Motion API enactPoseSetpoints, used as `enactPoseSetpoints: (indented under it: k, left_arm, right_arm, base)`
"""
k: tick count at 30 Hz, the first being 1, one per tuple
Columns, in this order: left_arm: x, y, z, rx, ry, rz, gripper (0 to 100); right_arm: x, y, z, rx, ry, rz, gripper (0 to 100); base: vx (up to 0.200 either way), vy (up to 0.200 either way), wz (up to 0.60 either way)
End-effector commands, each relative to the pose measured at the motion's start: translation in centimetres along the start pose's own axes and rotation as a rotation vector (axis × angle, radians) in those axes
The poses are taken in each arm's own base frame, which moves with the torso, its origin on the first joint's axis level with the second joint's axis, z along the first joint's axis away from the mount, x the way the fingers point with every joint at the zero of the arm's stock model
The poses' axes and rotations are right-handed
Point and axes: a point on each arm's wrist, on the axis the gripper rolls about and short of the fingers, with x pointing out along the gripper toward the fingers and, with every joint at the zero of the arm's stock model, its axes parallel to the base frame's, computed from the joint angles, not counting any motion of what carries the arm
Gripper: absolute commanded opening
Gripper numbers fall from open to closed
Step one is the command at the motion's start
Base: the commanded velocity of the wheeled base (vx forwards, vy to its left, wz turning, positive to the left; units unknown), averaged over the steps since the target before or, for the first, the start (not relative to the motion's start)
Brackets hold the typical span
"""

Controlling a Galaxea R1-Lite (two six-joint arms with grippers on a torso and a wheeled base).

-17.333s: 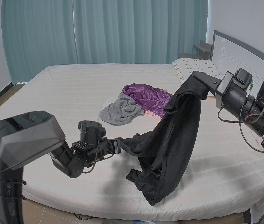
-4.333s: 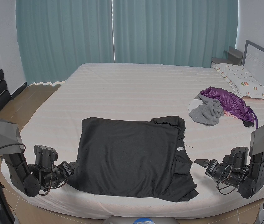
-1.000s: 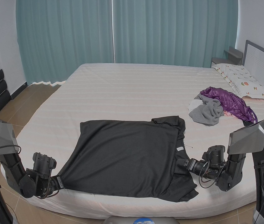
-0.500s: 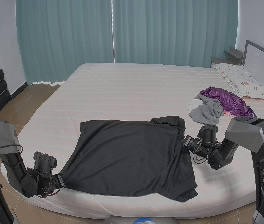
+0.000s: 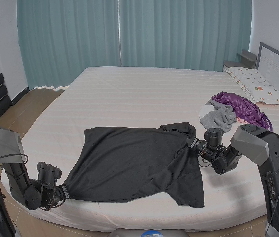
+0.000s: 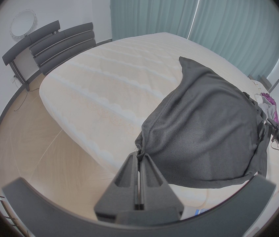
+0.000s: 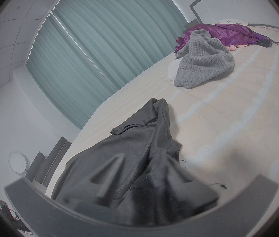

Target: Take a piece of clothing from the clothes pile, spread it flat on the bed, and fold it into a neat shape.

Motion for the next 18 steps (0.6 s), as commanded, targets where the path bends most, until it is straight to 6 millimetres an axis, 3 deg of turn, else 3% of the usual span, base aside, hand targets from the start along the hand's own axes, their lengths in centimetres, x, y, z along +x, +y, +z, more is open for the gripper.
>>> enactPoseSetpoints:
  k: [1, 4, 5, 7, 18]
  left_arm:
    - [0.1, 0.0, -0.1, 0.002, 0.006, 0.004, 0]
    - [0.1, 0.0, -0.1, 0.002, 0.006, 0.003, 0]
    - [0.1, 0.0, -0.1, 0.002, 0.006, 0.003, 0]
    - [0.1, 0.0, -0.1, 0.002, 0.007, 0.002, 0]
    - [0.1, 0.1, -0.1, 0.002, 0.009, 0.002, 0]
  right_arm:
    - [-0.2, -0.3, 0.2, 0.007, -0.004, -0.006, 100]
    - [-1.8, -0.2, 1.8, 0.016, -0.025, 0.0, 100]
    - [-3.6, -0.2, 2.5, 0.02, -0.008, 0.007, 100]
    - [-5.1, -0.3, 2.4, 0.023, 0.033, 0.015, 100]
    - [-14.0, -2.5, -1.8, 0.033, 0.292, 0.0, 100]
  base:
    - [0.0, 0.0, 0.0]
    - [0.0, 0.0, 0.0]
    - [0.0, 0.0, 0.0]
    - [0.0, 0.0, 0.0]
    - [0.0, 0.0, 0.0]
